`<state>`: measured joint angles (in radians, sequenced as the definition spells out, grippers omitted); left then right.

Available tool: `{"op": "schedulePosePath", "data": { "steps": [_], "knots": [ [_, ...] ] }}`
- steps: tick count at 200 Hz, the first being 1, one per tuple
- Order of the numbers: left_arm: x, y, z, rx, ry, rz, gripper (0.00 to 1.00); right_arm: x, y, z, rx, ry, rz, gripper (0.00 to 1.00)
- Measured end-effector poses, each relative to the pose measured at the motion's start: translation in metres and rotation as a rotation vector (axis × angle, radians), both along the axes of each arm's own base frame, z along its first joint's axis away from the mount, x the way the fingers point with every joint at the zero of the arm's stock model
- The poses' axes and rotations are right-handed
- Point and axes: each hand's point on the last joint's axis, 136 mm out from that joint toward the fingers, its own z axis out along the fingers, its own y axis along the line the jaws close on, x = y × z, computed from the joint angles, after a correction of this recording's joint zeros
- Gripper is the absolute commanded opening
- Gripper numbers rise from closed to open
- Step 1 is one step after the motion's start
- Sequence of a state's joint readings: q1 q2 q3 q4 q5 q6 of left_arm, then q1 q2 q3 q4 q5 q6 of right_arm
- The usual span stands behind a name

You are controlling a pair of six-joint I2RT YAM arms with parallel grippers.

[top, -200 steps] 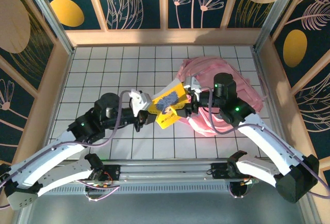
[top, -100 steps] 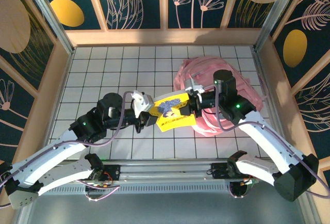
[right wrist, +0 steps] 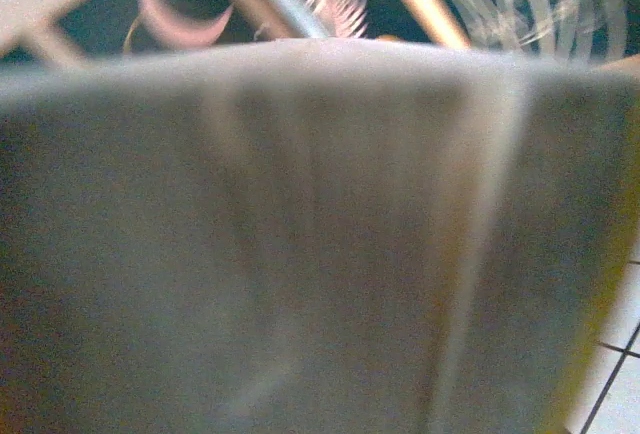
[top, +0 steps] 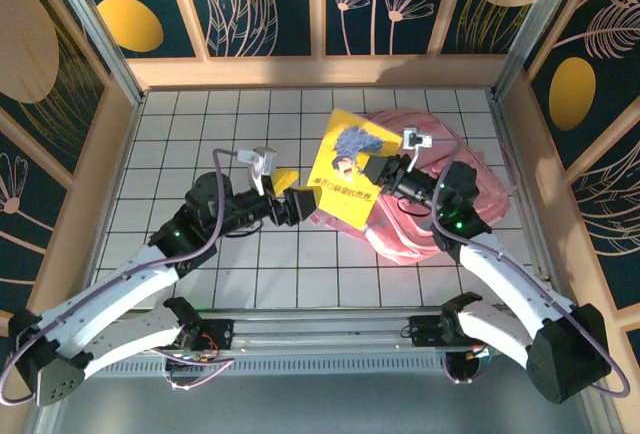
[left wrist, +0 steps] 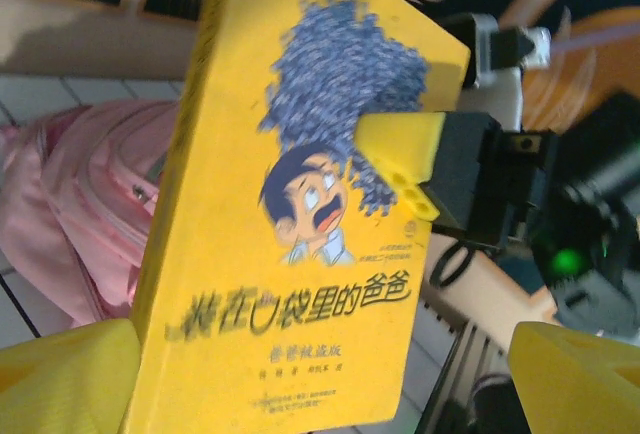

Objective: Pack the student bag

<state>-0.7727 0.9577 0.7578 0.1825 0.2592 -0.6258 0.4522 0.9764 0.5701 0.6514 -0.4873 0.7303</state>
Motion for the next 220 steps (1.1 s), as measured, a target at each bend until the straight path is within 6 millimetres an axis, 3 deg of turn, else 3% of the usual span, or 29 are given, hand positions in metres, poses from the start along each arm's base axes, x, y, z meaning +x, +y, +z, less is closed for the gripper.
{"op": "schedulePosePath", "data": {
  "steps": [33, 89, 137, 185, 220],
  "knots": [
    [0.017, -0.011, -0.010, -0.166, 0.160, 0.009, 0.97, 0.012, -0.017, -0.001, 0.221, 0.134, -0.151, 0.00],
    [0.026, -0.023, 0.017, -0.405, 0.231, -0.038, 0.95, -0.003, -0.037, 0.034, 0.423, 0.097, -0.248, 0.00],
    [0.025, -0.025, 0.016, -0.413, 0.256, -0.054, 0.96, -0.008, -0.048, 0.035, 0.397, 0.058, -0.320, 0.00],
    [0.020, -0.020, 0.013, -0.373, 0.251, -0.044, 0.97, -0.025, -0.070, 0.070, 0.413, -0.066, -0.380, 0.00],
    [0.022, -0.029, 0.006, -0.369, 0.263, -0.070, 0.97, -0.020, -0.068, 0.067, 0.433, -0.039, -0.373, 0.00]
  ]
}}
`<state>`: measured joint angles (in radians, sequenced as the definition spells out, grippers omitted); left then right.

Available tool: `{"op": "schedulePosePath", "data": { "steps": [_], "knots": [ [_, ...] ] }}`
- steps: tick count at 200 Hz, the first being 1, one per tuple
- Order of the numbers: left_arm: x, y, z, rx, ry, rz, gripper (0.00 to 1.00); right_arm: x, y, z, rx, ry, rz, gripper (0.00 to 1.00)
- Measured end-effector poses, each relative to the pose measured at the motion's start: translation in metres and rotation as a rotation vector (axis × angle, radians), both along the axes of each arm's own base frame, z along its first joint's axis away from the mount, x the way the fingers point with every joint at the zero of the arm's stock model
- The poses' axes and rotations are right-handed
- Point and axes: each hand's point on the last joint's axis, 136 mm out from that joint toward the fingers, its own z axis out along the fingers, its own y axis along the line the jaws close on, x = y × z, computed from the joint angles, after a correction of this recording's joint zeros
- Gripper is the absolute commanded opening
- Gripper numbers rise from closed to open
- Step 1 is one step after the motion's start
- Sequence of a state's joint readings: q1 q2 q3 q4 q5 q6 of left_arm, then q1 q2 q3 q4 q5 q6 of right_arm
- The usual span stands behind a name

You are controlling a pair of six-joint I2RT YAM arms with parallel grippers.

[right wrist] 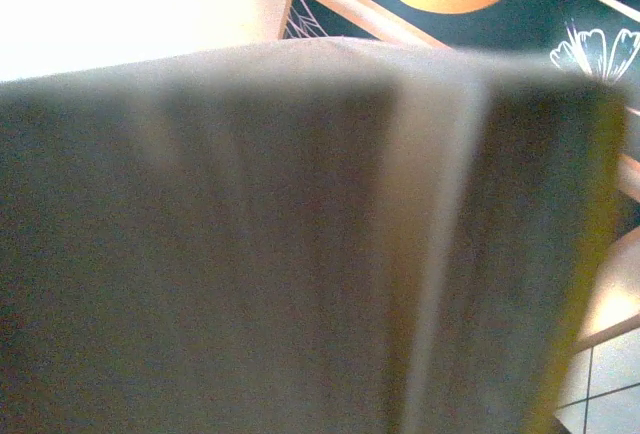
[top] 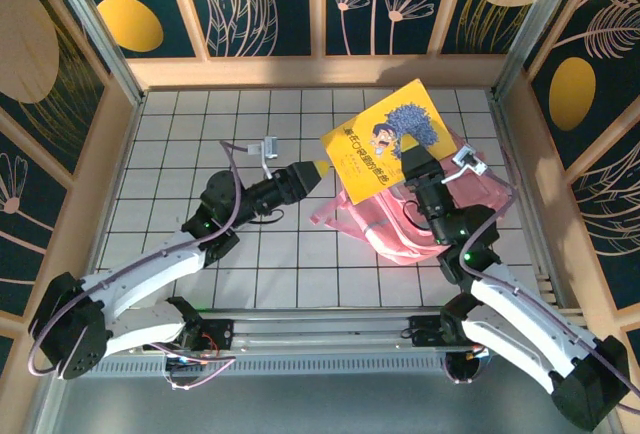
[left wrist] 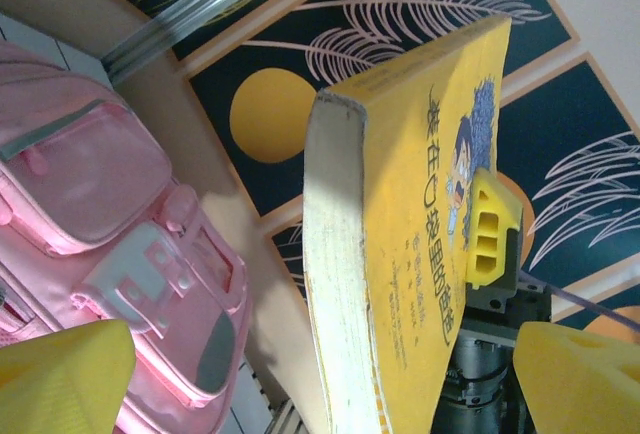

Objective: Pack the student bag

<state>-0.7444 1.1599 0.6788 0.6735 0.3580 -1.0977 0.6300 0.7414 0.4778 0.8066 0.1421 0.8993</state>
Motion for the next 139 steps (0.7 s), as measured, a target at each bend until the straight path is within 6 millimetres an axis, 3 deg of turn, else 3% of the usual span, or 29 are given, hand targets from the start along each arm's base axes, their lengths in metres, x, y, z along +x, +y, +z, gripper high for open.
{"op": "schedulePosePath", "data": {
  "steps": [52, 139],
  "knots": [
    [0.002, -0.015, -0.006, -0.032, -0.004, -0.065, 0.89, 0.006, 0.005, -0.007, 0.062, 0.055, 0.043, 0.00],
    [-0.001, -0.022, 0.020, -0.182, -0.070, -0.130, 0.50, 0.009, 0.015, -0.014, 0.137, 0.110, 0.106, 0.00]
  ]
}}
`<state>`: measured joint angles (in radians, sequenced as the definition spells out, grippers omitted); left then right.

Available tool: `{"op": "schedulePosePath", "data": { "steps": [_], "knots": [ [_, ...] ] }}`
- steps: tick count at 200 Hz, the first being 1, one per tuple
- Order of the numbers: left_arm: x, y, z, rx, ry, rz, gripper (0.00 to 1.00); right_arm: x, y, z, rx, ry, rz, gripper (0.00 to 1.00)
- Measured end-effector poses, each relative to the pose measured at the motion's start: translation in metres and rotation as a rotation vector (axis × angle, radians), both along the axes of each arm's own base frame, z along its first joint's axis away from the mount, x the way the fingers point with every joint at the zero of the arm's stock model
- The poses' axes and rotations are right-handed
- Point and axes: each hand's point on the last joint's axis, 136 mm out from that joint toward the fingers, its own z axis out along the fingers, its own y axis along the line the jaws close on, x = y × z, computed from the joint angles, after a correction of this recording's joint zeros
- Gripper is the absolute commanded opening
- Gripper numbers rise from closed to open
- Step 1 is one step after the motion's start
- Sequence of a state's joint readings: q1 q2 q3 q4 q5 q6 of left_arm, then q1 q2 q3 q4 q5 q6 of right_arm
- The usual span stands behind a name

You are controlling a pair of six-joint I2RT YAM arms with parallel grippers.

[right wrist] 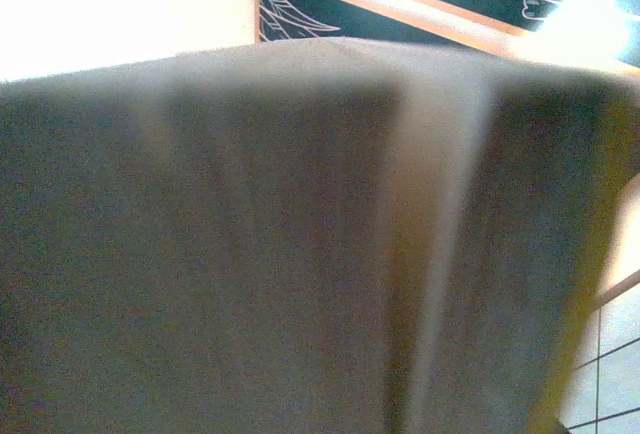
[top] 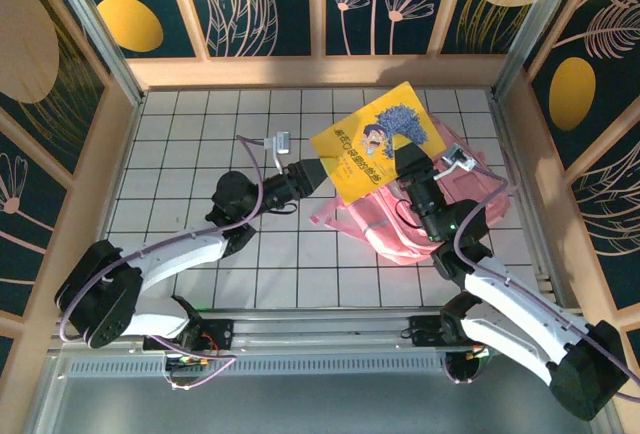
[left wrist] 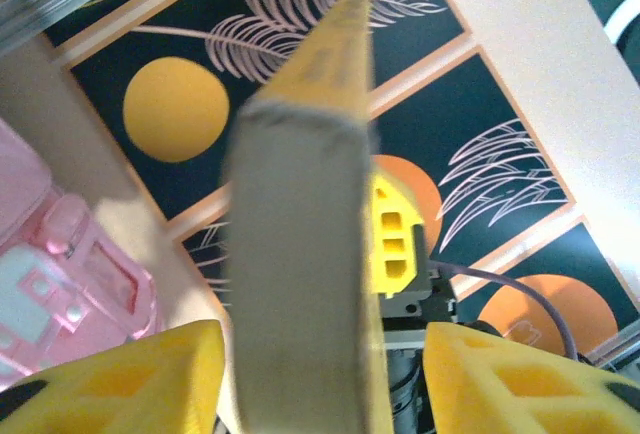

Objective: Pack the student bag

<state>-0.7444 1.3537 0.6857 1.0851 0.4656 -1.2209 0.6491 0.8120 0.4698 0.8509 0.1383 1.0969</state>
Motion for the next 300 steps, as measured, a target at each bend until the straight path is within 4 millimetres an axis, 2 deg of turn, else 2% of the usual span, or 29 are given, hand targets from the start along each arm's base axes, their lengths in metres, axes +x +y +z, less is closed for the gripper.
{"op": "schedulePosePath", "data": {
  "steps": [27, 64, 71, 97, 111, 124, 134, 142, 150, 165, 188, 205, 213, 234, 258, 279, 300],
  "knots": [
    [-0.001, 0.000, 0.009, -0.054, -0.020, -0.012, 0.45, -0.001, 0.007, -0.005, 0.009, 0.014, 0.024, 0.00],
    [0.003, -0.003, 0.007, -0.094, 0.001, -0.031, 0.36, 0.000, 0.014, -0.009, 0.014, 0.026, 0.032, 0.00],
    [0.004, -0.004, 0.006, -0.101, 0.006, -0.034, 0.32, 0.000, 0.013, -0.009, 0.016, 0.029, 0.026, 0.00],
    [0.005, -0.005, 0.004, -0.109, 0.020, -0.037, 0.06, 0.001, 0.011, -0.010, 0.024, 0.034, 0.013, 0.00],
    [0.006, -0.005, 0.002, -0.104, 0.024, -0.034, 0.00, 0.001, 0.011, -0.010, 0.022, 0.036, 0.005, 0.00],
    [0.007, -0.005, 0.001, -0.085, 0.023, -0.021, 0.00, 0.003, 0.011, -0.014, 0.014, 0.052, 0.001, 0.15],
    [0.007, -0.003, 0.001, -0.063, 0.017, -0.006, 0.00, 0.004, 0.012, -0.017, 0.002, 0.064, -0.003, 0.37],
    [0.006, -0.002, 0.002, -0.042, 0.008, 0.011, 0.00, 0.007, 0.012, -0.019, -0.014, 0.079, -0.015, 0.50],
    [0.006, 0.001, 0.003, -0.019, -0.003, 0.032, 0.00, 0.011, 0.010, -0.021, -0.038, 0.104, -0.039, 0.55],
    [0.002, 0.014, 0.008, 0.021, -0.029, 0.093, 0.00, 0.019, 0.006, -0.018, -0.121, 0.160, -0.103, 0.58],
    [-0.001, 0.044, 0.019, 0.084, -0.067, 0.240, 0.00, 0.031, -0.011, 0.008, -0.264, 0.218, -0.228, 0.59],
    [0.001, 0.065, 0.026, 0.143, -0.083, 0.350, 0.00, 0.042, -0.033, 0.029, -0.357, 0.237, -0.340, 0.55],
    [0.006, 0.073, 0.024, 0.191, -0.078, 0.395, 0.00, 0.048, -0.043, 0.032, -0.393, 0.254, -0.386, 0.51],
    [0.026, 0.082, 0.008, 0.343, -0.029, 0.468, 0.00, 0.069, -0.066, 0.011, -0.471, 0.369, -0.466, 0.50],
    [0.049, 0.094, -0.038, 0.498, 0.077, 0.471, 0.00, 0.109, -0.093, -0.033, -0.559, 0.569, -0.506, 0.49],
    [0.058, 0.117, -0.084, 0.584, 0.190, 0.487, 0.00, 0.137, -0.100, -0.073, -0.596, 0.730, -0.481, 0.45],
    [0.061, 0.134, -0.109, 0.624, 0.253, 0.510, 0.00, 0.153, -0.104, -0.108, -0.605, 0.841, -0.455, 0.43]
  ]
}}
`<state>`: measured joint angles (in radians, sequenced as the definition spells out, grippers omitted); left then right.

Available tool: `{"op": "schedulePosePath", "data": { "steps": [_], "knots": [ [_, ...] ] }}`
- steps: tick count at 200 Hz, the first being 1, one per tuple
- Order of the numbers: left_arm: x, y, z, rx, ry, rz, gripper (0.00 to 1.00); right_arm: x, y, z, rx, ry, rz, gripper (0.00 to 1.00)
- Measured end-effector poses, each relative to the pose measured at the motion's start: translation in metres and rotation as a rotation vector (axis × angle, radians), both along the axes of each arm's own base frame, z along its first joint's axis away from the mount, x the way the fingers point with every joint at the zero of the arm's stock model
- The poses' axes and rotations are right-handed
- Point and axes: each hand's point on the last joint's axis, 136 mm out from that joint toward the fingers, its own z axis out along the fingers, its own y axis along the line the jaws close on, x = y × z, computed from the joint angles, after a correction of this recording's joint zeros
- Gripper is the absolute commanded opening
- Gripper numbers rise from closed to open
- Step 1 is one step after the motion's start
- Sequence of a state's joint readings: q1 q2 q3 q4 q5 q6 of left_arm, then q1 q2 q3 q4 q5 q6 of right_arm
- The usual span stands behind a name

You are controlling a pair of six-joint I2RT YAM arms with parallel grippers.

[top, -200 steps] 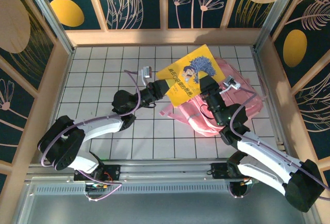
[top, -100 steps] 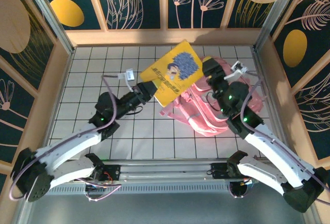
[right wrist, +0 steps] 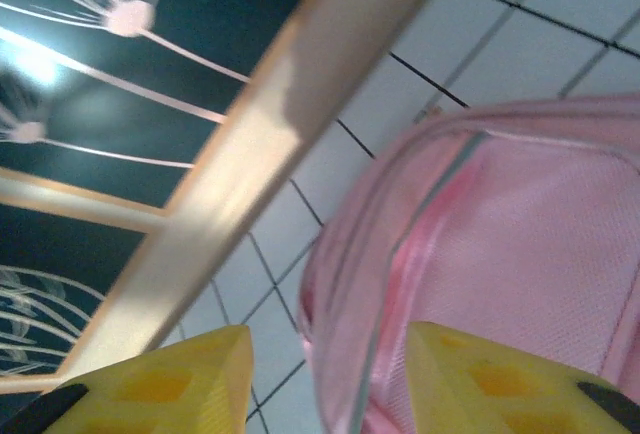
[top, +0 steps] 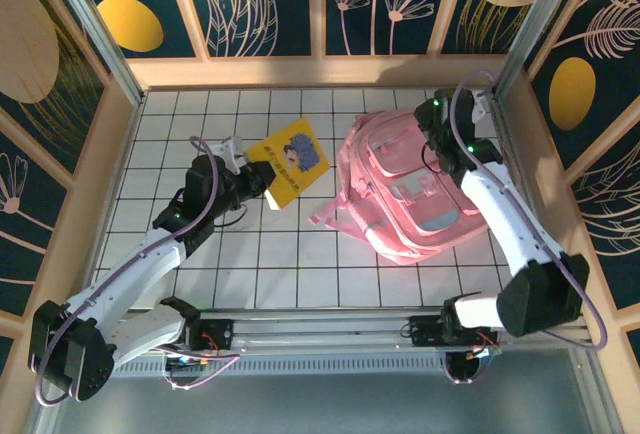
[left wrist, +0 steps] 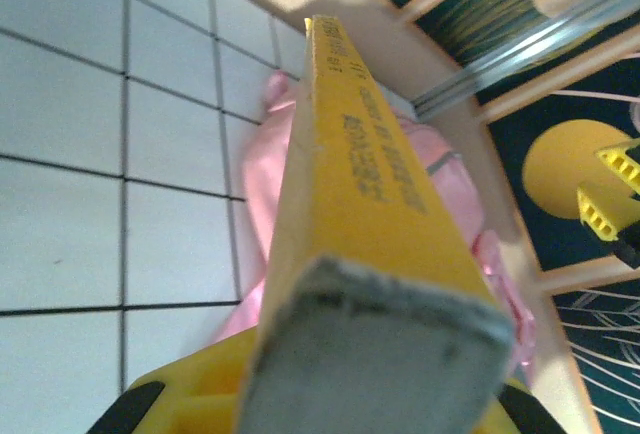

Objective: Pack the student bag

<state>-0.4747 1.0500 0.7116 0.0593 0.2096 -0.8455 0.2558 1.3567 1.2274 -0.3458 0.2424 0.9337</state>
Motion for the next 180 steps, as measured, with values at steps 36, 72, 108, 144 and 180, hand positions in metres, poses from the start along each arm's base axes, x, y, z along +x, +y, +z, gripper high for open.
{"op": "schedulePosePath", "data": {
  "steps": [36, 72, 108, 144, 180],
  "knots": [
    [-0.007, -0.001, -0.002, 0.018, -0.028, -0.055, 0.00, 0.019, -0.003, -0.040, 0.065, 0.098, 0.005, 0.46],
    [-0.014, -0.009, -0.001, 0.054, -0.081, -0.142, 0.00, 0.041, 0.008, -0.076, 0.135, 0.153, 0.039, 0.47],
    [-0.020, -0.013, -0.005, 0.080, -0.103, -0.197, 0.00, 0.054, 0.017, -0.095, 0.176, 0.173, 0.057, 0.47],
    [-0.023, -0.016, -0.004, 0.080, -0.112, -0.225, 0.00, 0.066, 0.027, -0.101, 0.202, 0.164, 0.092, 0.36],
    [-0.025, -0.018, -0.003, 0.076, -0.119, -0.243, 0.00, 0.077, 0.031, -0.096, 0.197, 0.147, 0.103, 0.28]
  ]
}}
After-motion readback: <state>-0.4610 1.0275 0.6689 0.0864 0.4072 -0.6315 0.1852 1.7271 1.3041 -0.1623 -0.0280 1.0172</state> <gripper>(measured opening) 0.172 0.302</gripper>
